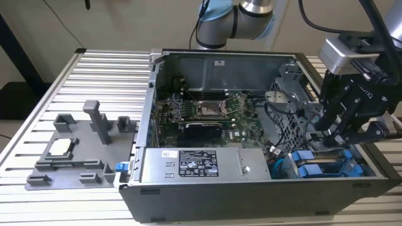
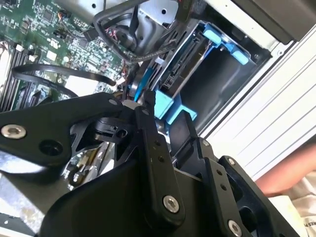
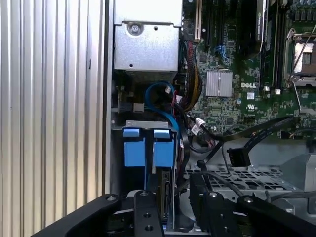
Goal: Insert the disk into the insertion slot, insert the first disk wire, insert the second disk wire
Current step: 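Insert the disk into the insertion slot, then insert the first disk wire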
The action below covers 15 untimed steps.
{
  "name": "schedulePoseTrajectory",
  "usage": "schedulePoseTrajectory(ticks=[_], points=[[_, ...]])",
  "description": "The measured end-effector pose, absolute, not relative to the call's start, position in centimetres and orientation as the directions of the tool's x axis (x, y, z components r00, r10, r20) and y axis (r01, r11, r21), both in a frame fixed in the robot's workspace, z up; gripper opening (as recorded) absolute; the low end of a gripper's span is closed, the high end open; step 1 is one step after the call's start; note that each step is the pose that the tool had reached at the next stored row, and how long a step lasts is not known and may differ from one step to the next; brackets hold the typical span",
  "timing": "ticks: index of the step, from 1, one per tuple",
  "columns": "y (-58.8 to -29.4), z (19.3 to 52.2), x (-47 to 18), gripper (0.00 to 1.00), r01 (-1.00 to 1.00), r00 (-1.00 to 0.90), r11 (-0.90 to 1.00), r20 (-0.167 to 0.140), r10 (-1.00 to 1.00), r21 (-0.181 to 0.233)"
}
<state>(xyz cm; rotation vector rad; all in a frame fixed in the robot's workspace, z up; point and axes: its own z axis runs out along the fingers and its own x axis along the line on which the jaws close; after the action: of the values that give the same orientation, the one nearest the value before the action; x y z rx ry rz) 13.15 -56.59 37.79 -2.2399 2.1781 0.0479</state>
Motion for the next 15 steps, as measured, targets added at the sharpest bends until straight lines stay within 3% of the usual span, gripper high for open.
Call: schedulePoseTrajectory(ticks=[15], points=[[-56.6, 37.8, 16.7, 0.40, -0.996, 0.085, -0.085, -0.040, -0.996, 0.004]])
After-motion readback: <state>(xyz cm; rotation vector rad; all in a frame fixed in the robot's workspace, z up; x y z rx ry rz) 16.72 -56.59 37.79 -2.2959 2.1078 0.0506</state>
